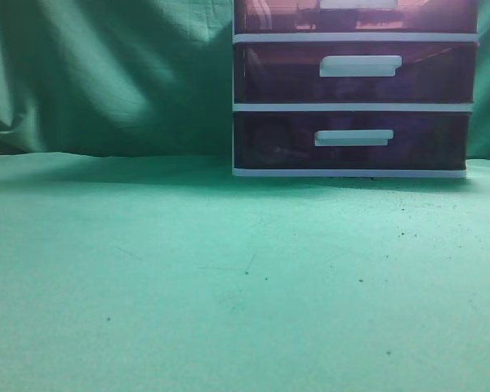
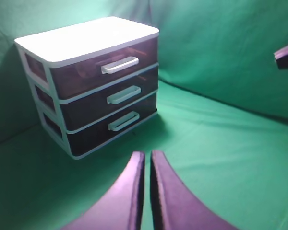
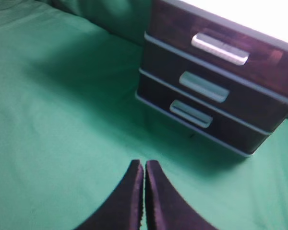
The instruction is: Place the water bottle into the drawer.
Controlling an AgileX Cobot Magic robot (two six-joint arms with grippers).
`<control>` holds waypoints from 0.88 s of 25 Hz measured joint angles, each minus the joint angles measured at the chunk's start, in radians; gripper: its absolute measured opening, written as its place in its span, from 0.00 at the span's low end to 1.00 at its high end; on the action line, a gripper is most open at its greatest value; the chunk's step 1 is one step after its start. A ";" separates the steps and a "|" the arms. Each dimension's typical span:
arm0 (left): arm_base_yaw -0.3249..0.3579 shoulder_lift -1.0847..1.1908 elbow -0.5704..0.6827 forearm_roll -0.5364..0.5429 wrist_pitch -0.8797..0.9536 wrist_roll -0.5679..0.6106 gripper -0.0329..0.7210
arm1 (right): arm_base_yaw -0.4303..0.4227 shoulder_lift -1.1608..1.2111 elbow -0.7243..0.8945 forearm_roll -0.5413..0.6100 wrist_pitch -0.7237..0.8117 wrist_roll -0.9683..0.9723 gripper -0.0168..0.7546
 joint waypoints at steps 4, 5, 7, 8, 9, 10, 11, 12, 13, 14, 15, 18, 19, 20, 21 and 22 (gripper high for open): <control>0.000 -0.195 0.196 0.000 -0.100 -0.034 0.04 | 0.000 -0.141 0.152 0.119 -0.034 -0.099 0.02; 0.000 -0.241 0.236 0.000 -0.118 -0.046 0.04 | 0.000 -0.174 0.180 0.161 -0.047 -0.117 0.02; 0.000 -0.318 0.324 0.000 -0.149 -0.075 0.04 | 0.000 -0.230 0.237 0.229 -0.064 -0.147 0.02; 0.000 -0.357 0.359 0.000 -0.165 -0.091 0.04 | 0.000 -0.258 0.262 0.257 -0.070 -0.154 0.02; 0.000 -0.394 0.398 0.000 -0.177 -0.103 0.04 | 0.000 -0.282 0.282 0.277 -0.071 -0.159 0.02; 0.000 -0.423 0.436 0.000 -0.187 -0.115 0.04 | 0.000 -0.304 0.304 0.291 -0.074 -0.160 0.02; 0.000 -0.457 0.471 0.000 -0.192 -0.120 0.04 | 0.000 -0.321 0.326 0.298 -0.076 -0.163 0.02; 0.000 -0.488 0.498 0.000 -0.196 -0.124 0.04 | 0.000 -0.341 0.344 0.309 -0.079 -0.163 0.02; 0.000 -0.519 0.528 0.000 -0.198 -0.126 0.04 | 0.000 -0.359 0.365 0.321 -0.079 -0.163 0.02; 0.000 -0.543 0.556 0.000 -0.200 -0.130 0.04 | 0.000 -0.373 0.385 0.334 -0.083 -0.163 0.02; 0.000 -0.571 0.576 0.000 -0.202 -0.131 0.04 | 0.000 -0.391 0.405 0.348 -0.087 -0.163 0.02; 0.000 -0.636 0.637 0.000 -0.206 -0.135 0.04 | 0.000 -0.444 0.458 0.379 -0.096 -0.163 0.02; 0.000 -0.645 0.649 0.000 -0.208 -0.137 0.04 | 0.000 -0.463 0.473 0.388 -0.103 -0.163 0.02; 0.000 -0.650 0.665 0.000 -0.208 -0.140 0.04 | 0.000 -0.482 0.493 0.397 -0.109 -0.163 0.02; 0.000 -0.650 0.679 0.000 -0.208 -0.142 0.04 | 0.000 -0.500 0.513 0.406 -0.118 -0.163 0.02; 0.000 -0.651 0.691 0.004 -0.207 -0.156 0.04 | 0.000 -0.513 0.534 0.412 -0.128 -0.161 0.02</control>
